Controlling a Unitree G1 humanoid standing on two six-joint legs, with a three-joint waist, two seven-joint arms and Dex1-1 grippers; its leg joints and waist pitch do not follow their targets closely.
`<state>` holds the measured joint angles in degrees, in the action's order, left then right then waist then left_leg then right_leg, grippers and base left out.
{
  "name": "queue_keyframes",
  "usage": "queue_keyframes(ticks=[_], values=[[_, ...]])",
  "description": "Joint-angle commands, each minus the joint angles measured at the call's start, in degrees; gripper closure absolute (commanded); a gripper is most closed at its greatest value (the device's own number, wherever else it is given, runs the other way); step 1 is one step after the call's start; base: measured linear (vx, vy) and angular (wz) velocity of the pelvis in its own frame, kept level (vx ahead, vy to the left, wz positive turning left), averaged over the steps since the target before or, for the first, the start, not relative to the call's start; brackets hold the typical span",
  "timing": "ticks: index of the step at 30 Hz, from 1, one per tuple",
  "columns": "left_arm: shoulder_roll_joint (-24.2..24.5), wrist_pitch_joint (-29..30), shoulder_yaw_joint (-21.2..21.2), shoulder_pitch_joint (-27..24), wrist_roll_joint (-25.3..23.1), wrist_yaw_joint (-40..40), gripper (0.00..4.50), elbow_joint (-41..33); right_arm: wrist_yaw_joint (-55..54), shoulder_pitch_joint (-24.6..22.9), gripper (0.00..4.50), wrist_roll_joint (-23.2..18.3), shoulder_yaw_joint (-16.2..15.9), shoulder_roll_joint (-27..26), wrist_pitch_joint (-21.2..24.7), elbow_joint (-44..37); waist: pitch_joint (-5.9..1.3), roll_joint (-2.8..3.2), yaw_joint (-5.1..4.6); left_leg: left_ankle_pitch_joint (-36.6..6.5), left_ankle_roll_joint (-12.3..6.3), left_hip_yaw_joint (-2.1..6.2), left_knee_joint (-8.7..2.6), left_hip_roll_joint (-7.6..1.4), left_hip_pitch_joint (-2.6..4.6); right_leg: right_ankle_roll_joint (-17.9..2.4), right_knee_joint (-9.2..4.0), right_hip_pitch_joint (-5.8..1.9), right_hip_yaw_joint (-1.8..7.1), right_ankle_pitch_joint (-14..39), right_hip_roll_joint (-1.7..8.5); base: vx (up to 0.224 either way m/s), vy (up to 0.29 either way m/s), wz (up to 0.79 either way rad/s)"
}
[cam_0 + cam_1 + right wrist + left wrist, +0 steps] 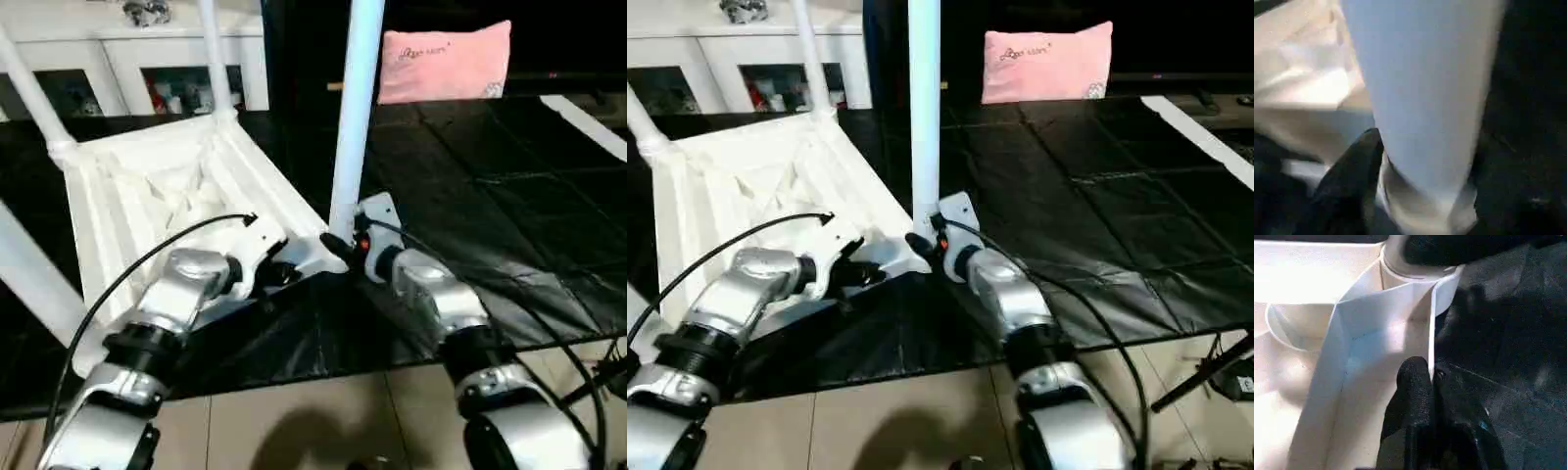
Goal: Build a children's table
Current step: Rotate leg to tighten, then rotate table base
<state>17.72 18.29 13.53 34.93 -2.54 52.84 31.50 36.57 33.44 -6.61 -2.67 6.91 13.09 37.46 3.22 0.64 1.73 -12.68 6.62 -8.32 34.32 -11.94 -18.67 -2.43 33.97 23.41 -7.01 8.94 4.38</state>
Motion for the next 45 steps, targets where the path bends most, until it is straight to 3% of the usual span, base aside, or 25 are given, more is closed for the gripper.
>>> queue_keyframes(ticks=[1, 3, 4, 8, 10, 11, 15, 17, 18, 19, 23, 26, 27, 29, 30, 31, 33, 34, 37, 38, 40, 41, 43, 44, 45], values=[[0.9, -3.3, 0.3, 2.4, -1.1, 0.4, 4.50, 1.4, 5.9, -1.3, 1.37, -1.4, -1.6, 0.6, 1.1, -1.7, -3.94, 0.64, 0.22, -9.2, -4.88, -0.60, -4.04, -0.49, -0.88, -7.3, -5.10, -3.70, 3.17, 20.0, 3.39, 0.000, 0.000, 0.00], [0.9, -4.2, 0.6, 2.5, -1.5, 0.2, 4.50, 2.2, 6.1, -2.0, 1.18, -1.5, -1.6, 1.0, 1.2, -2.5, -4.09, 0.55, 0.16, -6.5, -4.85, -0.49, -3.96, -0.54, -1.62, -9.4, -4.18, -4.25, 3.23, 15.4, 3.57, 0.000, 0.000, 0.00], [1.0, -4.5, 0.7, 2.5, -1.6, 0.2, 4.50, 2.4, 6.2, -2.2, 1.18, -1.6, -1.6, 1.1, 1.2, -2.9, -4.18, 0.65, 0.25, -6.2, -4.80, -0.60, -3.83, -0.52, -1.25, -9.8, -4.24, -4.02, 3.27, 15.1, 3.60, 0.000, 0.000, 0.00], [1.5, -5.6, 1.2, 2.5, -2.3, 0.1, 4.50, 2.8, 6.8, -3.7, 0.84, -2.0, -1.3, 2.1, 1.8, -5.4, -4.36, 0.67, 0.47, -4.4, -5.23, -0.62, -3.79, -0.63, -1.35, -10.9, -3.87, -4.17, 3.37, 12.5, 3.55, 0.000, 0.000, 0.00], [1.8, -6.8, 1.5, 2.6, -2.6, 0.3, 4.50, 3.6, 8.0, -4.7, 0.56, -2.4, -1.4, 3.0, 2.1, -7.3, -4.37, 0.73, 0.52, -4.1, -5.44, -0.64, -3.75, -0.63, -1.43, -10.7, -3.90, -4.18, 3.28, 12.0, 3.41, 0.000, 0.000, 0.00], [2.2, -8.5, 1.9, 2.8, -2.8, 1.0, 4.50, 4.4, 9.8, -6.0, 0.56, -3.0, -1.5, 4.5, 2.4, -9.5, -4.27, 0.48, 0.36, -4.6, -5.42, -0.66, -3.81, -0.64, -1.51, -10.7, -3.91, -4.15, 3.24, 12.7, 3.43, 0.000, 0.000, 0.00], [2.9, -11.7, 2.5, 3.4, -3.0, 2.6, 4.50, 6.6, 14.0, -8.5, 0.14, -3.7, -2.1, 8.3, 2.7, -13.9, -4.17, 0.24, 0.82, -5.6, -5.77, -0.75, -3.74, -0.44, -1.47, -8.3, -4.52, -4.20, 3.19, 16.8, 3.45, 0.000, 0.000, 0.00], [2.9, -14.3, 2.5, 4.5, -3.5, 2.3, 4.50, 9.4, 17.1, -10.9, 0.10, -4.5, -1.5, 11.5, 3.6, -18.1, -4.08, 0.10, 0.72, -5.6, -5.78, -0.79, -3.72, -0.31, -1.66, -8.3, -4.69, -4.22, 3.11, 17.3, 3.28, 0.000, 0.000, 0.00], [2.7, -15.1, 2.3, 4.9, -3.6, 1.9, 4.50, 10.4, 17.9, -11.7, 0.02, -4.9, -1.1, 12.5, 4.0, -19.6, -4.22, 0.09, 1.06, -5.2, -6.09, -0.80, -3.65, -0.40, -1.32, -7.8, -4.57, -4.14, 3.28, 16.7, 3.36, 0.000, 0.000, 0.00], [2.2, -15.8, 1.8, 5.2, -3.3, 0.9, 4.50, 11.1, 17.9, -12.7, 0.02, -5.5, -0.5, 13.3, 4.4, -21.7, -4.20, -0.35, 0.97, -4.8, -6.43, -0.82, -3.66, -0.41, -1.58, -7.8, -4.56, -4.26, 3.21, 16.5, 3.26, 0.000, 0.000, 0.00], [0.4, -16.1, -0.6, 5.4, -0.9, -0.4, 4.50, 10.6, 16.8, -14.5, 0.02, -6.5, 0.8, 14.1, 5.4, -25.1, -4.10, -0.46, 1.32, -4.6, -6.24, -0.87, -3.69, -0.33, -1.66, -6.9, -4.65, -4.17, 3.10, 18.5, 3.38, 0.000, 0.000, 0.00], [-0.8, -12.8, -3.3, 4.5, 3.2, 0.4, 4.07, 6.7, 15.0, -15.9, 0.00, -6.9, 1.4, 14.0, 6.4, -27.6, -4.14, -0.70, 1.61, -4.0, -6.02, -0.94, -3.70, -0.43, -1.63, -6.2, -4.68, -4.15, 3.17, 19.8, 3.50, 0.000, 0.000, 0.00], [-0.6, -9.5, -4.5, 2.7, 6.1, 2.3, 3.96, 1.6, 13.7, -16.1, 0.00, -6.5, 1.1, 13.2, 6.5, -27.8, -4.22, -0.54, 1.74, -3.3, -6.00, -0.94, -3.59, -0.33, -1.74, -6.6, -4.57, -4.09, 3.12, 19.1, 3.56, 0.000, 0.000, 0.00], [-0.2, -8.6, -4.8, 1.8, 7.2, 3.1, 3.93, -0.4, 13.3, -16.1, 0.00, -6.3, 0.9, 12.8, 6.5, -27.8, -4.36, -0.45, 1.88, -2.6, -5.58, -0.72, -3.76, -0.97, -1.81, -8.8, -4.00, -3.94, 3.23, 16.5, 3.88, 0.000, 0.000, 0.00], [1.9, -3.2, -5.2, -2.8, 10.3, 5.5, 3.85, -9.4, 10.3, -14.4, 0.00, -4.6, 0.0, 10.4, 4.6, -24.5, -4.32, -0.86, 1.84, -3.0, -5.47, -0.83, -3.79, -1.01, -1.66, -9.4, -3.71, -3.81, 3.25, 15.2, 3.69, 0.000, 0.000, 0.00], [1.9, -3.2, -5.2, -2.8, 10.3, 5.5, 3.64, -9.4, 10.3, -14.4, 0.00, -4.6, 0.0, 10.4, 4.6, -24.5, -4.32, -0.91, 1.78, -2.5, -5.43, -0.68, -3.90, -1.14, -1.93, -9.8, -3.37, -4.04, 3.33, 14.4, 3.92, 0.000, 0.000, 0.00], [4.2, 0.5, -5.7, -7.1, 12.6, 7.0, 3.48, -16.1, 6.1, -12.3, 0.00, -3.3, 0.0, 8.0, 3.5, -21.5, -4.11, -0.20, 1.32, -2.6, -5.13, -0.83, -3.89, -0.99, -1.72, -10.7, -3.37, -3.65, 3.46, 13.6, 3.74, 0.000, 0.000, 0.00], [4.2, 0.5, -5.7, -7.1, 12.6, 7.0, 3.40, -16.1, 6.1, -12.3, 0.00, -3.3, 0.0, 8.0, 3.5, -21.5, -4.08, -0.23, 0.99, -2.4, -4.91, -0.96, -3.93, -0.88, -1.80, -10.6, -3.45, -3.69, 3.44, 13.3, 3.49, 0.000, 0.000, 0.00], [5.0, 1.4, -6.0, -8.5, 13.1, 7.5, 3.18, -17.9, 4.4, -11.4, 0.00, -2.9, 0.2, 7.0, 3.3, -20.7, -4.05, 0.10, 1.20, -3.1, -5.04, -1.08, -3.85, -0.80, -1.26, -9.9, -3.63, -3.53, 3.47, 13.4, 3.24, 0.000, 0.000, 0.00], [6.0, 2.4, -6.5, -10.3, 13.9, 8.2, 3.18, -20.0, 2.5, -9.9, 0.00, -2.5, 0.6, 5.9, 2.7, -19.1, -4.06, 0.46, 1.41, -3.2, -4.92, -1.01, -3.88, -0.82, -1.17, -9.9, -3.54, -3.53, 3.47, 13.3, 3.28, 0.000, 0.000, 0.00], [8.3, 5.1, -8.0, -13.4, 15.6, 9.5, 3.06, -23.7, -0.7, -6.9, 0.00, -2.2, 1.2, 4.0, 1.3, -15.7, -4.12, 0.39, 1.39, -4.0, -3.80, -0.88, -4.06, -0.99, -1.20, -10.3, -3.28, -3.61, 3.50, 13.5, 3.57, 0.000, 0.000, 0.00], [11.0, 7.3, -9.0, -16.4, 17.3, 11.1, 3.03, -26.9, -2.8, -4.1, 0.00, -2.1, 1.6, 2.5, 0.0, -11.9, -4.09, -0.08, 1.24, -4.2, -3.21, -0.73, -4.26, -1.04, -1.52, -10.6, -2.98, -3.88, 3.55, 13.7, 3.86, 0.000, 0.000, 0.00], [14.4, 9.7, -9.5, -19.7, 18.5, 12.6, 2.85, -30.4, -5.2, -1.1, 0.00, -1.6, 2.2, 1.2, -2.4, -7.2, -3.94, 0.22, 0.40, -5.4, -2.39, -0.69, -4.30, -0.92, -1.57, -10.9, -2.89, -3.64, 3.63, 15.2, 3.88, 0.000, 0.000, 0.00], [16.0, 11.4, -10.0, -21.5, 19.3, 13.3, 2.68, -32.4, -6.7, 0.3, 0.00, -1.3, 2.6, 0.7, -3.5, -4.8, -3.66, 0.69, 0.45, -6.3, -2.70, -1.07, -4.14, -0.70, -0.88, -10.5, -3.54, -3.03, 3.64, 16.3, 3.35, 0.000, 0.000, 0.00], [16.8, 12.3, -10.3, -22.3, 19.8, 13.7, 2.65, -33.2, -7.3, 1.0, 0.00, -1.3, 2.8, 0.5, -3.9, -3.7, -3.58, 0.78, 0.36, -6.2, -2.79, -1.02, -4.29, -0.71, -1.07, -10.8, -3.38, -3.31, 3.70, 15.7, 3.28, 0.000, 0.000, 0.00]])
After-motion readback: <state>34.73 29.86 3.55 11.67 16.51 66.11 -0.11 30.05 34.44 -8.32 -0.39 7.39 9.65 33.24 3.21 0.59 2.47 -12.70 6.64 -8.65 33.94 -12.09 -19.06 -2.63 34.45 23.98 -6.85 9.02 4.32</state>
